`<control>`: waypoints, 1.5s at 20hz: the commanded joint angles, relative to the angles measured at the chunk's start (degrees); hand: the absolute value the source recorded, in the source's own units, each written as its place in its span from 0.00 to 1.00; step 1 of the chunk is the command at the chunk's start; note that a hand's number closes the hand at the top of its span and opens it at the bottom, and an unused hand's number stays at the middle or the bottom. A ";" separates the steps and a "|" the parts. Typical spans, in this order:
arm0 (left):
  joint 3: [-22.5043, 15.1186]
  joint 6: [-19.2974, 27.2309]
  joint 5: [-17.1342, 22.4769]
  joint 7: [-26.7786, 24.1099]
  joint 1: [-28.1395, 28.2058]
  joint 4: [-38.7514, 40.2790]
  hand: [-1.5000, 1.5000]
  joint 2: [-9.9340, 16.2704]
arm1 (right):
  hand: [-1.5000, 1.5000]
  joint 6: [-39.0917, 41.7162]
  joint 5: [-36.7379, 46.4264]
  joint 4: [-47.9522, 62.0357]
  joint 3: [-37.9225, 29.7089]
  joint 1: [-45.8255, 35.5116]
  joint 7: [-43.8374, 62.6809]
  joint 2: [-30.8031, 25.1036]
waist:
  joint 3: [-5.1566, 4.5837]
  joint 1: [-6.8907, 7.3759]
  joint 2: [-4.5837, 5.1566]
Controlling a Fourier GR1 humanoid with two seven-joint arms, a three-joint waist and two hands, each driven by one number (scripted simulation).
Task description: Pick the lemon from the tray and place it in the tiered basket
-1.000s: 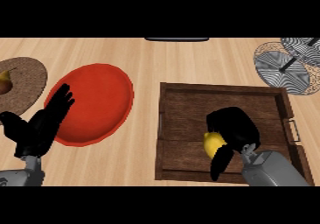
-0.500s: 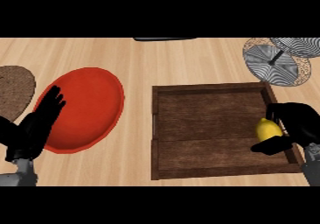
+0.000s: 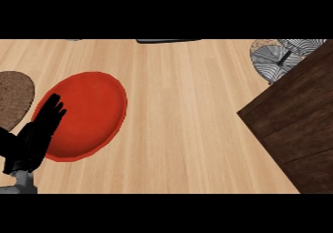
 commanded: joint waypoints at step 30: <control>0.10 -4.09 -1.89 4.68 -3.57 -3.24 0.50 -1.67 | 1.00 9.96 -9.20 19.55 5.91 -36.88 4.42 -3.74 | -0.50 5.58 0.71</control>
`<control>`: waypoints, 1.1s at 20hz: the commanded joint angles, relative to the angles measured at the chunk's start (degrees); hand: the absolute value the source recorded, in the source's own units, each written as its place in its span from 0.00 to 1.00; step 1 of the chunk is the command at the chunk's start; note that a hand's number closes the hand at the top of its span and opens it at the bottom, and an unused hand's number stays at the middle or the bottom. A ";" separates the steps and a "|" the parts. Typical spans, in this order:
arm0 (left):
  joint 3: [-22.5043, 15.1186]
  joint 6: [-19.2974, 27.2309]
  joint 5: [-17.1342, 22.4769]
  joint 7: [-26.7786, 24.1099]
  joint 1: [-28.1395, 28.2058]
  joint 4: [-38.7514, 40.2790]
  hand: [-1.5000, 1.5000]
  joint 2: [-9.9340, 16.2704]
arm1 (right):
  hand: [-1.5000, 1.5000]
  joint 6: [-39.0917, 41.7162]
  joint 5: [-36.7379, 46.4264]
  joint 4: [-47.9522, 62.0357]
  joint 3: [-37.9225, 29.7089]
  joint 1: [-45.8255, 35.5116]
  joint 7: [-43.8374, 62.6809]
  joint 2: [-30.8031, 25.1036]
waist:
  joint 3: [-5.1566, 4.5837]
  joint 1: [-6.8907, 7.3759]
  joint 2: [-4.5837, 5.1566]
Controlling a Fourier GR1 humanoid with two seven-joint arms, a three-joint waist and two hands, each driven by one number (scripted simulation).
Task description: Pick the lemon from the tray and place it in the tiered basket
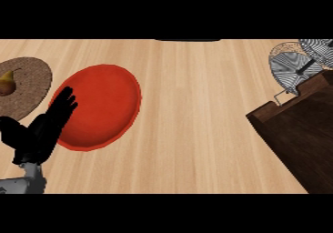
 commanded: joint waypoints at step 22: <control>2.21 -2.60 -0.85 -1.13 -0.75 1.07 0.50 -1.46 | 1.00 -22.74 14.42 33.62 4.62 -17.51 -9.07 7.97 | 0.10 0.92 0.63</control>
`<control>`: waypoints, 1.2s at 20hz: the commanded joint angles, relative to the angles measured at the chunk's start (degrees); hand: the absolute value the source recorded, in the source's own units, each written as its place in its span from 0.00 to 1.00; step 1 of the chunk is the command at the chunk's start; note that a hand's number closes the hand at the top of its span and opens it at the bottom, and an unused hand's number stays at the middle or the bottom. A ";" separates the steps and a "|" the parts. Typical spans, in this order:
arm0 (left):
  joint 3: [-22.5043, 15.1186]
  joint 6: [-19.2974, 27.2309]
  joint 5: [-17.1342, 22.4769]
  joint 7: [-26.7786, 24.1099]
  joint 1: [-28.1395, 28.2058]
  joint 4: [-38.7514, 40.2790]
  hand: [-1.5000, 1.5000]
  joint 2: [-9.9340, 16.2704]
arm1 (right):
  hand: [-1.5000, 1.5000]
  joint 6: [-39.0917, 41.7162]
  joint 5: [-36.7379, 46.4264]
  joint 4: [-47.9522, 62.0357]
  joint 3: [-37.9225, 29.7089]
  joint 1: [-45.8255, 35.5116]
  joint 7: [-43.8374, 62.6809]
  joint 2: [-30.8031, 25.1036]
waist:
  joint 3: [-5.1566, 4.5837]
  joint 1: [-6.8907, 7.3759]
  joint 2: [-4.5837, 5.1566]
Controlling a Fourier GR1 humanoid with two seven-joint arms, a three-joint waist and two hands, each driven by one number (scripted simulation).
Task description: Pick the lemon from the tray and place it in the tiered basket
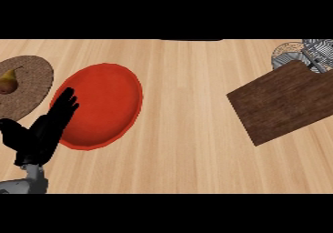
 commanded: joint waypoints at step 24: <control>2.24 -2.28 0.61 -1.71 -1.58 3.20 0.50 -0.02 | 0.00 -5.45 -17.02 14.40 -20.31 -9.27 -9.86 -1.13 | 0.09 0.20 0.23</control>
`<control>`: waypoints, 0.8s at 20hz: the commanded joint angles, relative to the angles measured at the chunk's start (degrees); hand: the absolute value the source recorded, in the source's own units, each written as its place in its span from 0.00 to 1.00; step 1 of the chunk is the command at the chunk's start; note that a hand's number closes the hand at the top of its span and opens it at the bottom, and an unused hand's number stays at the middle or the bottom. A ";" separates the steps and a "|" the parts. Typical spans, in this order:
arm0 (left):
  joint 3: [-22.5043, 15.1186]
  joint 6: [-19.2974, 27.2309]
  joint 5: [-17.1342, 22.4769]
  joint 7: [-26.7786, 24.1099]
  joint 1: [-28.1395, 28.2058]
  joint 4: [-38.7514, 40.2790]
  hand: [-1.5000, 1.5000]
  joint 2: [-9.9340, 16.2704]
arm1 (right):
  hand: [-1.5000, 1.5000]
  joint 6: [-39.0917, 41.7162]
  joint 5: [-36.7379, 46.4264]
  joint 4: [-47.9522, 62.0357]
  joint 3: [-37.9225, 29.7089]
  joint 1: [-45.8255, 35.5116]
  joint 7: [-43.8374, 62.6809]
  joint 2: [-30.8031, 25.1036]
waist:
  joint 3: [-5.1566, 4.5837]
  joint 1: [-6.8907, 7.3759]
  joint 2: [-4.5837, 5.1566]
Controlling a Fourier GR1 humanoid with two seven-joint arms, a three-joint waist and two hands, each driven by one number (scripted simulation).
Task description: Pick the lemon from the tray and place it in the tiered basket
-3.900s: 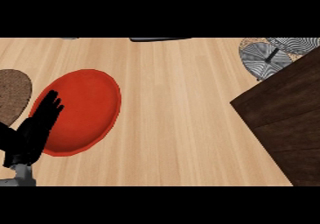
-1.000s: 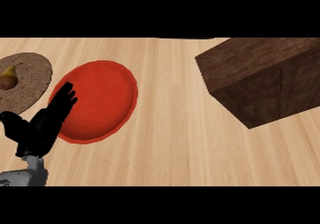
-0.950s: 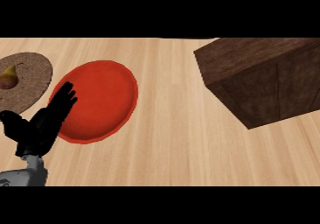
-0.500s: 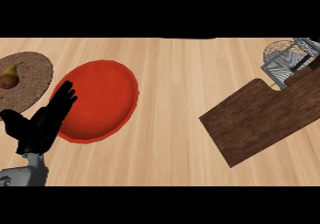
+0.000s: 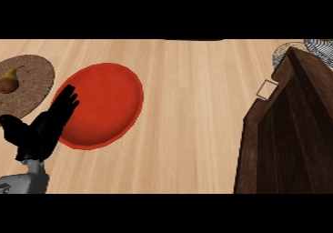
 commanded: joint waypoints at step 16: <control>-0.32 1.38 -2.03 -2.22 2.44 0.15 0.50 -1.95 | 0.00 7.71 -16.48 1.68 -17.61 9.80 -0.51 -22.72 | 0.04 -1.20 0.12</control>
